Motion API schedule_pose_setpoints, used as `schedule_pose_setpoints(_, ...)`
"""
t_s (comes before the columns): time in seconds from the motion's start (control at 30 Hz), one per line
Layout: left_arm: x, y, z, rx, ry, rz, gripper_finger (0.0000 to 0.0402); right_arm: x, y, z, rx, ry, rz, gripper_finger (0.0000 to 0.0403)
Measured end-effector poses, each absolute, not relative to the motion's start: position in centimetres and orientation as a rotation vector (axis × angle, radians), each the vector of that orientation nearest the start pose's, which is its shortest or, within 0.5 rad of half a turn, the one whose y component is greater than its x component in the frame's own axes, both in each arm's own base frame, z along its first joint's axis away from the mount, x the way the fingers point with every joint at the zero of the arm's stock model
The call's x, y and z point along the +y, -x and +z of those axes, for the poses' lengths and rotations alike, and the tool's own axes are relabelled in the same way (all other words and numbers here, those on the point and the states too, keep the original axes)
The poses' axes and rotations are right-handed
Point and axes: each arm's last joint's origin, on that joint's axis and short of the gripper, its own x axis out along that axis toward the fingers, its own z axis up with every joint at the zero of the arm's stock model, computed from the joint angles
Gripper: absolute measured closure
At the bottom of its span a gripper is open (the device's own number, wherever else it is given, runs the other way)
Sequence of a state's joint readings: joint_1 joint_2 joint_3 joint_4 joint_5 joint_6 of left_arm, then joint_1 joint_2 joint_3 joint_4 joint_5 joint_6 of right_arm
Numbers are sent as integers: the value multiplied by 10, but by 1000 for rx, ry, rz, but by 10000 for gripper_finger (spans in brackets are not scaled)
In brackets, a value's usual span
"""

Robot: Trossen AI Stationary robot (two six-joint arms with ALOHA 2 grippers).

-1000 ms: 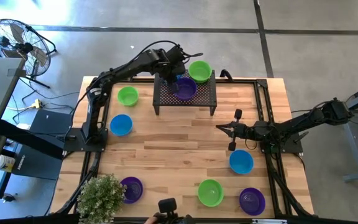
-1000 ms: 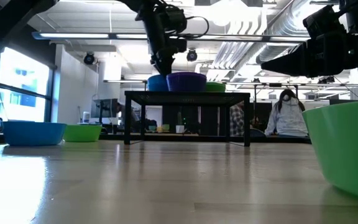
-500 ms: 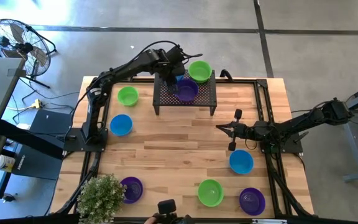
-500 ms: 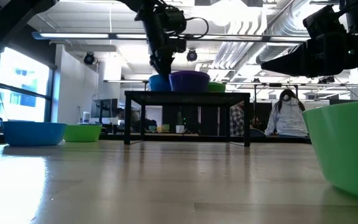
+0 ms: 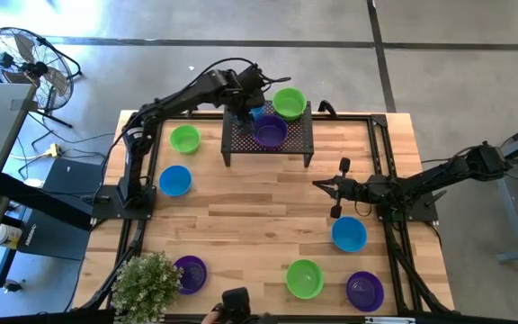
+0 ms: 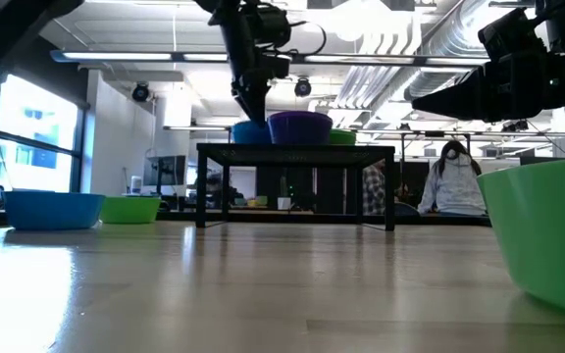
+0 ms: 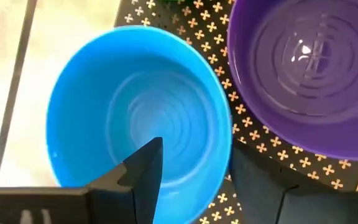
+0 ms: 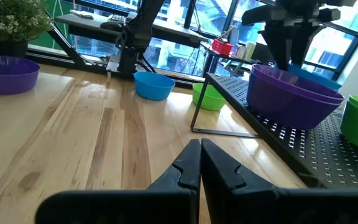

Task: Pick & Place Mini bowls
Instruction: Stack the bottom blue bowl on the blue bowl on the shelf

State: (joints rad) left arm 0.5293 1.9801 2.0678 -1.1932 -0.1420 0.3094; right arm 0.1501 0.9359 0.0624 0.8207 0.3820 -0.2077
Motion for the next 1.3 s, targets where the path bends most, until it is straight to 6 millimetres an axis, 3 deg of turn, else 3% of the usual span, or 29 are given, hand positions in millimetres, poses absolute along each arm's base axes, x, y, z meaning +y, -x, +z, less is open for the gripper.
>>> schedule_pose_setpoints(0.3, 206, -344, 340, 1231, -38, 405, 236, 13, -161, 162, 75, 221, -226, 403)
schedule_pose_setpoints(0.77, 206, -344, 340, 1253, -90, 380, 359, 13, -161, 162, 75, 220, -226, 403)
schedule_pose_setpoints(1.3, 199, -347, 339, 1262, -85, 397, 370, 13, -161, 162, 75, 220, -226, 403)
